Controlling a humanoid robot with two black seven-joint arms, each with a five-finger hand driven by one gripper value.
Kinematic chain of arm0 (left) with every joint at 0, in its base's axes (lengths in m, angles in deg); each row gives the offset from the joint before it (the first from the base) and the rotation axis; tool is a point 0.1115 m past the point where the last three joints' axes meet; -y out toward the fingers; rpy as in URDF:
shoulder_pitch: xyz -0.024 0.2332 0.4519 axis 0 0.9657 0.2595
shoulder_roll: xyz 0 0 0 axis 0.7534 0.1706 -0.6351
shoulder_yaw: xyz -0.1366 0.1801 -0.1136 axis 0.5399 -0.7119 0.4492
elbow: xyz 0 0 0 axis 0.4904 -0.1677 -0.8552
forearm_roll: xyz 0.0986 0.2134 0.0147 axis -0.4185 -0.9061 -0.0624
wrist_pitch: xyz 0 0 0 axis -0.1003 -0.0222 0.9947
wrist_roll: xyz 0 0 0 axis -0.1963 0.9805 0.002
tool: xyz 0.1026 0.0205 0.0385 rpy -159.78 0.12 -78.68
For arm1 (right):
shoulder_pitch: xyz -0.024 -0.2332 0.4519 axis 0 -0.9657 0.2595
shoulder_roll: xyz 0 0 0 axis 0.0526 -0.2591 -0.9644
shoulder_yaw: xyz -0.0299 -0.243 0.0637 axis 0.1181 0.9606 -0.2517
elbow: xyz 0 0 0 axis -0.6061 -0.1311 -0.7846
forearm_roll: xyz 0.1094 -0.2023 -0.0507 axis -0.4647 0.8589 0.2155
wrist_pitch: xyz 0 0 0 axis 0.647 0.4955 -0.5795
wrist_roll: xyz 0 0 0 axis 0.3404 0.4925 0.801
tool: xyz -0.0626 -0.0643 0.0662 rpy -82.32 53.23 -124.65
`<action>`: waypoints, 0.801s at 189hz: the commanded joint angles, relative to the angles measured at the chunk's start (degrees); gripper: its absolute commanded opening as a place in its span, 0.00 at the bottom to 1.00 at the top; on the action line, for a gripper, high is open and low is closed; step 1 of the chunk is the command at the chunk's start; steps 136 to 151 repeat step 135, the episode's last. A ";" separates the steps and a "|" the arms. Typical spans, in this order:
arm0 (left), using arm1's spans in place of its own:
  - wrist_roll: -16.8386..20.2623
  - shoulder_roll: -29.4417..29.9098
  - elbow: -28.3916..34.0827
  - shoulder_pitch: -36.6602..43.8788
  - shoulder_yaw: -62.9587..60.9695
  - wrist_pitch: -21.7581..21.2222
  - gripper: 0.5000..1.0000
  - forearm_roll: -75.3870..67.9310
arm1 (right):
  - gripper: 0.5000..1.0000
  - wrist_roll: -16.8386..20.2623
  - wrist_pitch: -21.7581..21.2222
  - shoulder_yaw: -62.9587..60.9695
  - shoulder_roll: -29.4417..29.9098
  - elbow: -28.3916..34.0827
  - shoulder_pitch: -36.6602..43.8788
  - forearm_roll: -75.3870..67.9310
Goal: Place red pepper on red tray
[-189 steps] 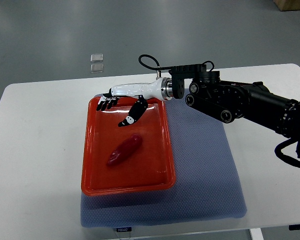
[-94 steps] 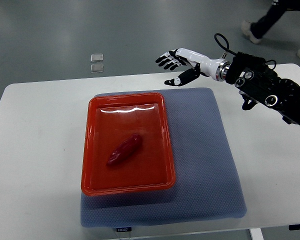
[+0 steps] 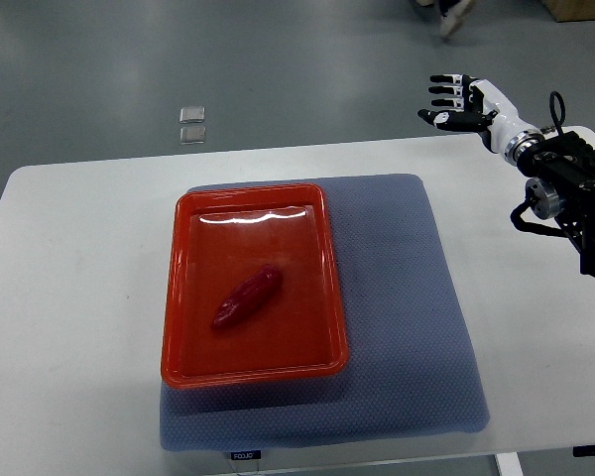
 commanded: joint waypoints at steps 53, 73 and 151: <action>0.01 0.00 0.00 -0.02 0.00 0.00 1.00 0.05 | 0.83 -0.44 -0.92 -7.82 0.84 -1.08 -5.11 -4.03; 0.01 0.00 0.00 -0.02 0.00 0.00 1.00 -0.04 | 0.83 -0.53 -2.50 -9.14 1.54 -0.90 -5.99 -4.12; 0.01 0.00 0.00 -0.02 0.00 0.00 1.00 -0.04 | 0.83 -0.70 -4.79 -13.36 6.20 -0.55 -7.83 -4.12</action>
